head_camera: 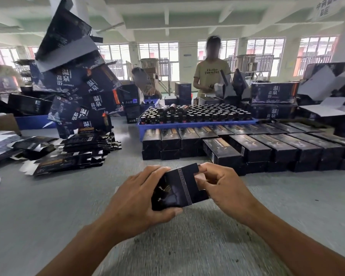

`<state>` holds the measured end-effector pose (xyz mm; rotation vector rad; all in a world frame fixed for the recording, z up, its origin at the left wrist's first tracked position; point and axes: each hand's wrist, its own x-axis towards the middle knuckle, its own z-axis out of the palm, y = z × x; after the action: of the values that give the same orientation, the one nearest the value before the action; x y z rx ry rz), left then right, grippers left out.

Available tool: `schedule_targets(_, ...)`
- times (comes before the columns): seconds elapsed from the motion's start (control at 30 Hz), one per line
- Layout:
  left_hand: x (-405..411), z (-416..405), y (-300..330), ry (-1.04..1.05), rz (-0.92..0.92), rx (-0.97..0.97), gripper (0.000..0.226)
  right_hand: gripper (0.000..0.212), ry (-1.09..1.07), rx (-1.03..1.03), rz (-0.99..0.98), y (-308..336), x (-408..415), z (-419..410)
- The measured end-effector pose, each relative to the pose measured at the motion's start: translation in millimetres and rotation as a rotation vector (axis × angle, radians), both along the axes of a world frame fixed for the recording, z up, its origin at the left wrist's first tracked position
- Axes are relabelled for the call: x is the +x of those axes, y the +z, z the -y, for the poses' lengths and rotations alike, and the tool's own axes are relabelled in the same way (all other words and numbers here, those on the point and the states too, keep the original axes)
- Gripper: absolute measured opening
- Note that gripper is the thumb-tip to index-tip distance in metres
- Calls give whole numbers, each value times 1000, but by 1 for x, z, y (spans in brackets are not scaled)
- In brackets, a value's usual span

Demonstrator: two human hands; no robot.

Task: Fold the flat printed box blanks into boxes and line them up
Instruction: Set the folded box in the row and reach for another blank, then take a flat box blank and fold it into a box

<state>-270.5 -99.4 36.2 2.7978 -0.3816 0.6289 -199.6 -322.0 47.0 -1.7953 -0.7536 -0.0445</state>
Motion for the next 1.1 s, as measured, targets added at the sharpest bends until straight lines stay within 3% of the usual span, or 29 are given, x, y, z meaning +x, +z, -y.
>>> schedule_targets(0.17,-4,3,0,-32,128,34,90,24,7,9,-15,-2,-1,-2)
schedule_targets(0.47,-3,10,6,-45,261,305,72,28,47,40,5,0,-2,-1)
schedule_targets(0.77,-5,11,7,27,250,286,64,34,-59,21,87,-5,-5,-4)
schedule_targets(0.9,-3,10,6,-18,259,248,65,47,-107,-13,135,-6,-7,-5)
schedule_targets(1.1,-5,11,6,-56,286,150,75,27,-137,-101,317,-6,-9,-4)
